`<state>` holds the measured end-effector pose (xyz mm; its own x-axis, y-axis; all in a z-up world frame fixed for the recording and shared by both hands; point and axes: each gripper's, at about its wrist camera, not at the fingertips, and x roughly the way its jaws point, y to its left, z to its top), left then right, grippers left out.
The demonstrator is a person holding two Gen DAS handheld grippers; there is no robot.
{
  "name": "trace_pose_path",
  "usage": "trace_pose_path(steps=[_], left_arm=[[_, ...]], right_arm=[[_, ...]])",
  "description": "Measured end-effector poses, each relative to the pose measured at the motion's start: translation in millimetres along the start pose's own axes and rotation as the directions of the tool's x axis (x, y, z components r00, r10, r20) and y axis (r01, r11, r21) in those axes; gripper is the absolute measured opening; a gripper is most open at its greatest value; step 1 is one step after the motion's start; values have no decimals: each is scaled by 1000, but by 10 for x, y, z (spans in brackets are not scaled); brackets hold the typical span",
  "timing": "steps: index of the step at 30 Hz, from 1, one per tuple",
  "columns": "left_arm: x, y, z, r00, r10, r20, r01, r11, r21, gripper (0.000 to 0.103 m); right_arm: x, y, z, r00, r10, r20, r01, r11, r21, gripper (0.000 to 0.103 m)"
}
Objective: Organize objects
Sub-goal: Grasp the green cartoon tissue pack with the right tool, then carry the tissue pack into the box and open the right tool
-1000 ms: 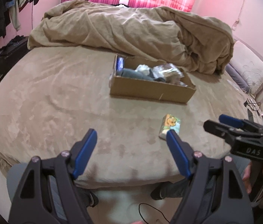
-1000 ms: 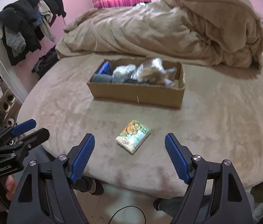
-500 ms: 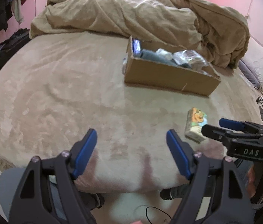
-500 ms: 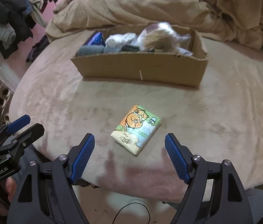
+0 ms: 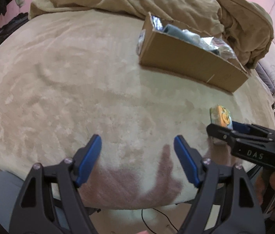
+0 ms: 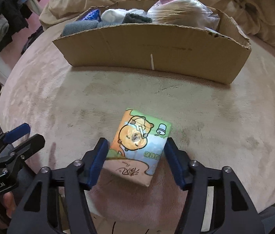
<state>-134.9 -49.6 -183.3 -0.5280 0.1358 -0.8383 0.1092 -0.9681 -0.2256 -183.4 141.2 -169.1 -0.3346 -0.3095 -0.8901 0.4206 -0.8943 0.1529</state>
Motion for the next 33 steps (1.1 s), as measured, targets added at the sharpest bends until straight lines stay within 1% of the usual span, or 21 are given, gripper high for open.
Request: trace_pose_path(steps=[6,8,15,22,26,31,33], left_arm=[[-69,-56,-5,1000,0,7,0,1000,6,78],[-131,-93,-1,1000,-3,15,3,1000,10,78],[-375,-247,37,998,-20,52,19,999,30,78],[-612,-374,126,996,-34,85,31,999,42,78],[-742,-452,240,993,-49,109,44,998,48,78],[-859,-535,424,988,-53,147,44,997,60,78],[-893,-587,523,985,-55,161,42,996,79,78]], right_arm=[[-94,-29,-21,1000,18,8,-18,1000,-17,49],[-170,-38,-30,999,23,22,-23,1000,-17,48],[-514,-96,-24,996,37,84,-36,999,-14,48],[-884,-122,19,987,40,153,-38,999,-15,48],[-1063,-114,81,980,37,195,-35,999,-13,48],[-1293,-199,169,970,34,242,-32,999,-11,48],[-1349,-266,207,966,30,257,-30,1000,-4,48]])
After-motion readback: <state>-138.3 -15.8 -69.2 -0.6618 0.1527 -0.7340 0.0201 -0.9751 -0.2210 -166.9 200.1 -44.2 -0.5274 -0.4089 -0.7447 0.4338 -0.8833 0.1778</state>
